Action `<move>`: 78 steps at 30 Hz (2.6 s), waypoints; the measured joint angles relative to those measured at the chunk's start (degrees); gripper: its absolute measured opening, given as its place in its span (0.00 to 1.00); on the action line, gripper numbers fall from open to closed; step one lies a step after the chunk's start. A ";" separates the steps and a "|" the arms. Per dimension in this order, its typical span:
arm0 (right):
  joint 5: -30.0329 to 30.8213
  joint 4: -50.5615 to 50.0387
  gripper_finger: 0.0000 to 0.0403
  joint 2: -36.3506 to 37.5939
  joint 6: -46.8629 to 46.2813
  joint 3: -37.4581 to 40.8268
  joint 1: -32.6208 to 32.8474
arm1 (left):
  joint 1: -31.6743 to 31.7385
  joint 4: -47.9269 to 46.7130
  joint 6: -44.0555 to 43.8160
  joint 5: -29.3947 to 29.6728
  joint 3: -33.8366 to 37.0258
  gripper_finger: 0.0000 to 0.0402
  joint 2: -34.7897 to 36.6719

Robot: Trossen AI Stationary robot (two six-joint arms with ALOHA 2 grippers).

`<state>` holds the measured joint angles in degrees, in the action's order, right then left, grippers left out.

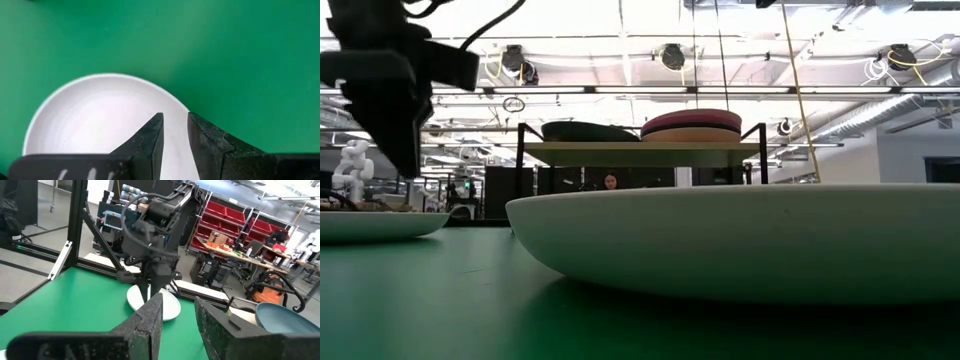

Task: Place and stack plates onto a shelf
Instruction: Stack the left white plate on top of the dark green plate

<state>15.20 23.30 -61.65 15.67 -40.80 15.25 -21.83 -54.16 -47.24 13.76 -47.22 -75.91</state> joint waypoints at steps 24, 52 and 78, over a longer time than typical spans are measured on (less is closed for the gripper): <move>0.10 -2.54 0.24 -0.04 -1.57 -0.02 0.02 | -3.05 0.84 -8.86 -1.70 0.02 0.24 -11.21; 0.11 -2.59 0.24 -0.02 -3.03 -0.07 0.00 | -3.47 3.62 -12.41 -5.52 2.54 0.22 -9.76; 0.04 -1.19 0.24 -0.02 -3.01 -0.07 0.00 | -4.65 -5.59 19.44 2.30 -21.61 0.02 -9.73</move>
<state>15.24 22.11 -61.67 12.66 -40.86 15.25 -26.48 -59.75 -27.79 16.06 -68.83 -85.65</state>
